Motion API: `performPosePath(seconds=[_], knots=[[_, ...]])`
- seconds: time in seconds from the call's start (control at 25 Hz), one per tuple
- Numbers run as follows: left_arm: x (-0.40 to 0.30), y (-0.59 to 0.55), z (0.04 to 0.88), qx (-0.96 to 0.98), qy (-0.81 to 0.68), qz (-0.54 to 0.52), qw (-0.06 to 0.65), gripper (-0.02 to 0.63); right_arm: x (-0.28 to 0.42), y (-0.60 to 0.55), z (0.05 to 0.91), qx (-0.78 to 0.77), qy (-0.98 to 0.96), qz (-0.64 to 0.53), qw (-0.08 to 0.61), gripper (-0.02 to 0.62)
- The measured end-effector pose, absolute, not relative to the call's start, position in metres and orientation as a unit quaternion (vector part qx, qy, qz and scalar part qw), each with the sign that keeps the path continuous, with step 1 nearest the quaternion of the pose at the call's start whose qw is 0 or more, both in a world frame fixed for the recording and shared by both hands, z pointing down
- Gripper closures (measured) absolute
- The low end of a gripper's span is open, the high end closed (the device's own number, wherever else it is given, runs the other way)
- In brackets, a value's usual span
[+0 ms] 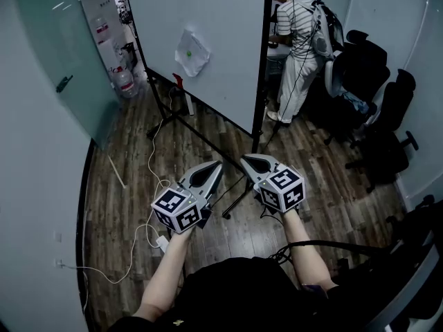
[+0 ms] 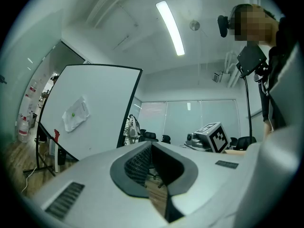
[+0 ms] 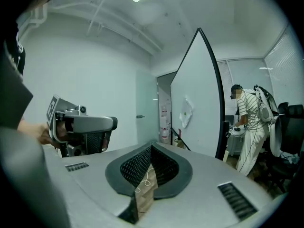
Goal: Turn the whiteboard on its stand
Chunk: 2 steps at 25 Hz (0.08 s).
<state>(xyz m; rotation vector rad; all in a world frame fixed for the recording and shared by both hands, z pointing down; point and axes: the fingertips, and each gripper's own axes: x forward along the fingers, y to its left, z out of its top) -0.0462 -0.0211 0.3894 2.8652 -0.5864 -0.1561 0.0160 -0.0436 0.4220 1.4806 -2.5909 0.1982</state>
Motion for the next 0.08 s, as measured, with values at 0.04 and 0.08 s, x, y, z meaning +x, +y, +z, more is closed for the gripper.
performPosePath(seconds=[0.04,0.08], knots=[[-0.0458,-0.0207,0.3921,0.973,-0.199,-0.051,0.108,0.597,0.0163,-0.0433,0.4241,0.494,-0.864,0.068,0.075,0.572],[-0.0454,-0.0202,0.3949,0.973,-0.199,-0.049,0.110,0.597,0.0167,-0.0429,0.4263,0.494,-0.863,0.070,0.075,0.571]])
